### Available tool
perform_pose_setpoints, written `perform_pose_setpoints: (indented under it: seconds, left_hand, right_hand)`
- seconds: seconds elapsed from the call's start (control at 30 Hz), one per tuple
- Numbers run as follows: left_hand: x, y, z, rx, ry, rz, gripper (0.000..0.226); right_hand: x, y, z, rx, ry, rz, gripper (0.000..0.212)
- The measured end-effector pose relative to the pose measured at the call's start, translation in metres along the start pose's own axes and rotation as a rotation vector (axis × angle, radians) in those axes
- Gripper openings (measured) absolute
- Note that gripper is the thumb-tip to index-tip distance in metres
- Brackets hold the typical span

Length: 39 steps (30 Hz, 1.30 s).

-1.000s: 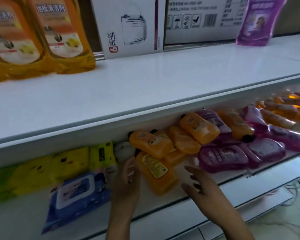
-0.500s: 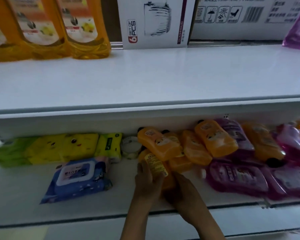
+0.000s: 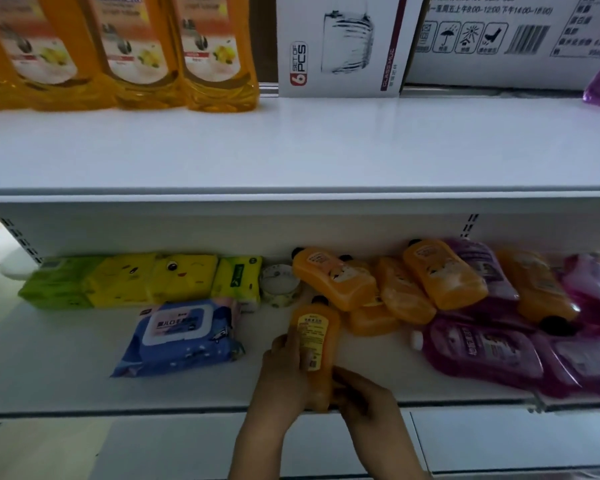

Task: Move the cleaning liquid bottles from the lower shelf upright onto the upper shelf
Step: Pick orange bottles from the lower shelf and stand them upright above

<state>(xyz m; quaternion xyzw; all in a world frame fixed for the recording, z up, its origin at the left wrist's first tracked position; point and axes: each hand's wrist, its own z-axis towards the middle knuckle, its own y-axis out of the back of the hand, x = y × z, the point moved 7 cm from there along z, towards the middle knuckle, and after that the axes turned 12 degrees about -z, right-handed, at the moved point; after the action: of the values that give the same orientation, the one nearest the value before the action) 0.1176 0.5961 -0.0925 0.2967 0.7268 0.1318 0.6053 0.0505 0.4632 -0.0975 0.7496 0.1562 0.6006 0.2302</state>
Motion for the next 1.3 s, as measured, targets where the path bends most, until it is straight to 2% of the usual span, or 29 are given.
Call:
perform_pose_setpoints:
  seconds: [0.13,0.2,0.3,0.4,0.47,0.53,0.57,0.63,0.67,0.7,0.77,0.83,0.9,0.93,1.0,1.1,1.17,1.3]
  left_hand:
    - [0.014,0.004,-0.017,0.089,-0.011,-0.064,0.059]
    - [0.020,0.003,-0.028,0.046,0.009,0.007,0.065]
    - [0.024,-0.002,-0.043,-0.077,-0.052,0.105,0.086]
    - [0.026,-0.013,-0.049,-0.055,-0.081,0.017,0.107]
    - [0.030,-0.012,-0.054,-0.056,-0.042,-0.042,0.122]
    - [0.025,0.000,-0.057,-0.084,-0.028,-0.145,0.124]
    - [0.022,0.009,-0.058,-0.106,-0.044,-0.214,0.111]
    - [0.017,0.022,-0.065,-0.133,-0.121,-0.409,0.063]
    - [0.017,0.028,-0.071,-0.142,-0.154,-0.524,0.046]
    - [0.021,0.033,-0.078,-0.140,-0.171,-0.671,0.041]
    - [0.032,0.035,-0.087,-0.072,-0.142,-1.055,0.057]
    - [0.029,0.031,-0.093,0.112,-0.133,-1.440,0.072]
    - [0.012,0.029,-0.104,0.293,-0.170,-1.626,0.076]
    - [0.003,0.028,-0.109,0.363,-0.193,-1.656,0.076]
    - [-0.009,0.024,-0.117,0.432,-0.205,-1.635,0.084]
    - [-0.025,0.019,-0.127,0.438,-0.162,-1.432,0.101]
    - [-0.045,0.019,-0.132,0.408,-0.229,-1.250,0.098]
    - [-0.084,0.004,-0.136,0.331,-0.428,-0.968,0.084]
  right_hand:
    - [0.012,-0.007,0.007,0.005,-0.013,0.074,0.041]
    - [0.018,-0.002,0.023,0.003,0.001,0.020,0.029]
    - [0.027,-0.003,0.040,0.071,-0.006,-0.043,0.033]
    - [0.025,-0.006,0.044,0.079,-0.071,0.066,0.015]
    - [0.019,-0.008,0.036,0.053,-0.139,0.208,0.024]
    - [0.024,-0.012,0.024,0.054,-0.165,0.365,0.023]
    - [0.028,-0.014,0.020,0.070,-0.159,0.414,0.023]
    - [0.036,-0.018,0.011,0.110,-0.133,0.485,0.026]
    - [0.042,-0.018,0.007,0.126,-0.106,0.531,0.027]
    - [0.047,-0.016,0.001,0.138,-0.074,0.575,0.025]
    - [0.058,-0.006,-0.010,0.128,0.019,0.601,0.027]
    - [0.066,0.011,-0.020,0.054,0.113,0.453,0.059]
    - [0.078,0.027,-0.031,-0.006,0.198,0.334,0.085]
    - [0.086,0.033,-0.038,0.012,0.259,0.340,0.089]
    - [0.101,0.042,-0.049,0.053,0.347,0.408,0.086]
    - [0.107,0.072,-0.067,-0.097,0.405,0.449,0.082]
    - [0.105,0.098,-0.082,-0.247,0.428,0.382,0.078]
    - [0.094,0.140,-0.111,-0.418,0.430,0.213,0.078]
